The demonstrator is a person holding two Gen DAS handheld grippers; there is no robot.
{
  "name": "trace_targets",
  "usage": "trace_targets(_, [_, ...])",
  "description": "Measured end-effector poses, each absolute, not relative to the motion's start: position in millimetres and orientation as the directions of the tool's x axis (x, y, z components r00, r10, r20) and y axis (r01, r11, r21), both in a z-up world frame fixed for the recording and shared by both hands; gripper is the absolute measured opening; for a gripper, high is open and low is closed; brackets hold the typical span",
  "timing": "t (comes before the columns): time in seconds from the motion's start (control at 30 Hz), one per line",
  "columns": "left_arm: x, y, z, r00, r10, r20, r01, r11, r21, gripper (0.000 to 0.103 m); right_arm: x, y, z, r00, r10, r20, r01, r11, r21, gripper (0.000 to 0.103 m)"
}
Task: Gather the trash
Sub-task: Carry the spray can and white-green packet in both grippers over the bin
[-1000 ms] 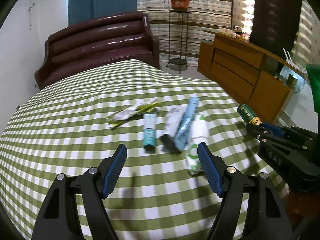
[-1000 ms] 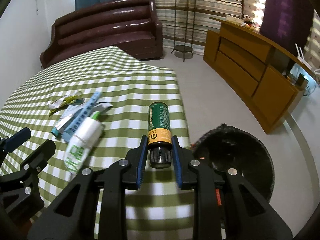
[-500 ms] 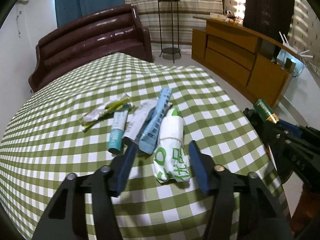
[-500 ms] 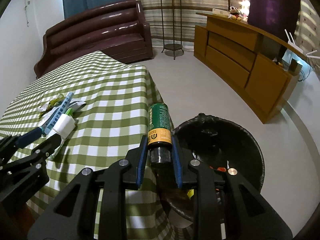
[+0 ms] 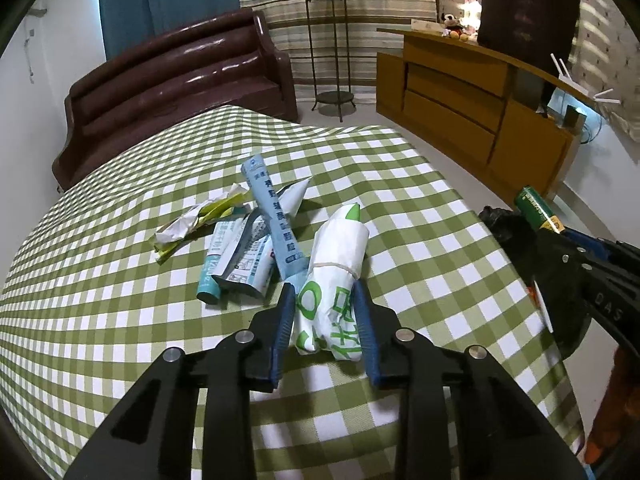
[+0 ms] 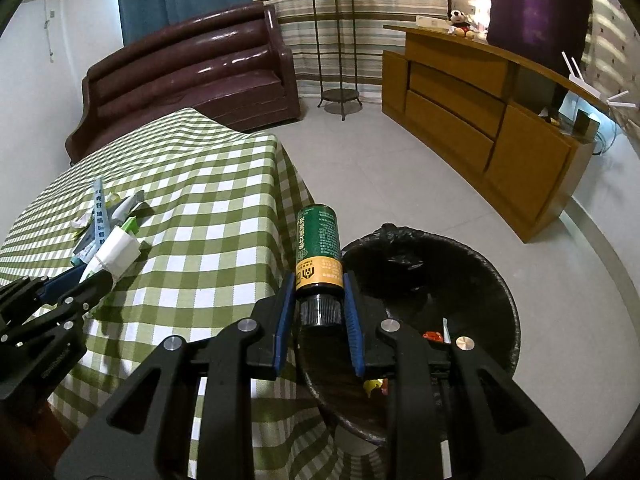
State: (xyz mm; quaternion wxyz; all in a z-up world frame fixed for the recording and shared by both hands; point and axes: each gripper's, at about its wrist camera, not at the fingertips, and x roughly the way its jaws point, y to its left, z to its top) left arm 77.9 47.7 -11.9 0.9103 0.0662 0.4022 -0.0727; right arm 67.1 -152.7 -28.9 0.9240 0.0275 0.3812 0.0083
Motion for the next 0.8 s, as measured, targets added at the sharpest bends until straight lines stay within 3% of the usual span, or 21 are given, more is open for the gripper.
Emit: trace_targets(0.8, [52, -29, 20, 0.755, -0.228, -0.615, 0.333, 0.941, 0.061, 0.031, 37, -205, -14, 0.740, -0.094, -0.666, 0.130, 0.992, 0.005, 0.023])
